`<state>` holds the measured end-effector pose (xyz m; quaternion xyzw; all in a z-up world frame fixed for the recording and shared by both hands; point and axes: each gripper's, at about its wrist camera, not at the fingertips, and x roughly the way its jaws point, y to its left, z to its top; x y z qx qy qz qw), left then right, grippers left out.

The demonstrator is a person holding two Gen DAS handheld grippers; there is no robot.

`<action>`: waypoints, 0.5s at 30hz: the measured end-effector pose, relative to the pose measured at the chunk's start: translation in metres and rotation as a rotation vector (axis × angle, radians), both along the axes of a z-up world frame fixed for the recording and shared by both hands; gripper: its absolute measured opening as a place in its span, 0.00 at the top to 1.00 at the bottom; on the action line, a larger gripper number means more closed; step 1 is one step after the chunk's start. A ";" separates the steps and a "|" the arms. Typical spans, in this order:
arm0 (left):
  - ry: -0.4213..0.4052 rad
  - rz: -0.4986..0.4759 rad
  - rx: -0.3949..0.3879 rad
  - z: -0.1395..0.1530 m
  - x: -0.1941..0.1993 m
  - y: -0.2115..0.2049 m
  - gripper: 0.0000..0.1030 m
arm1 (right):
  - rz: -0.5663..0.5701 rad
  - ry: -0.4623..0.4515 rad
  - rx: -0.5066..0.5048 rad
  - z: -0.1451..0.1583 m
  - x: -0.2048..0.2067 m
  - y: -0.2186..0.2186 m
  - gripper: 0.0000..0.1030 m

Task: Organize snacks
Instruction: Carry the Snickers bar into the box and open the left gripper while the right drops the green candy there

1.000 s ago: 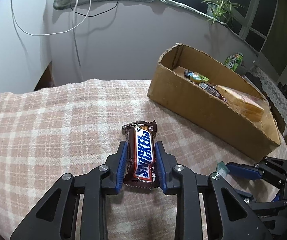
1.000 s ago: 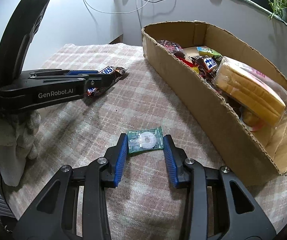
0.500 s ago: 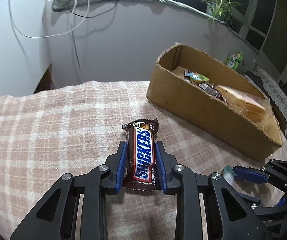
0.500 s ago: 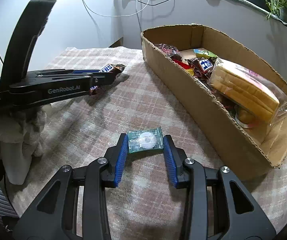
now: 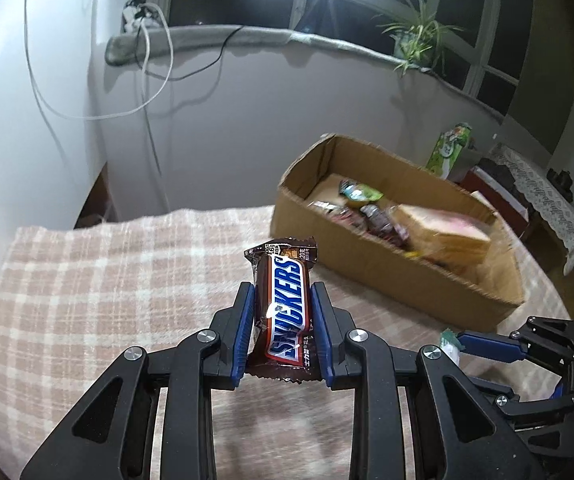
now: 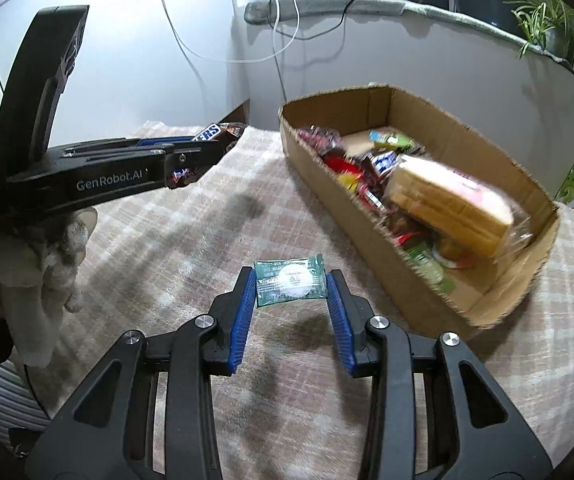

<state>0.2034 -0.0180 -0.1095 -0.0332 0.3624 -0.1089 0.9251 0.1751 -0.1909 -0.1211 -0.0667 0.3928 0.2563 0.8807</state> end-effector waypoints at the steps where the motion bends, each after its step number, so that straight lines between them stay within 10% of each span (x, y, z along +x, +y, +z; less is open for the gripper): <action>1: -0.008 -0.005 -0.002 0.003 -0.001 -0.002 0.74 | -0.001 -0.007 0.003 0.005 -0.001 -0.003 0.63; 15: -0.049 -0.044 0.007 0.028 0.006 -0.026 0.74 | -0.065 -0.078 0.041 0.044 0.011 -0.050 0.63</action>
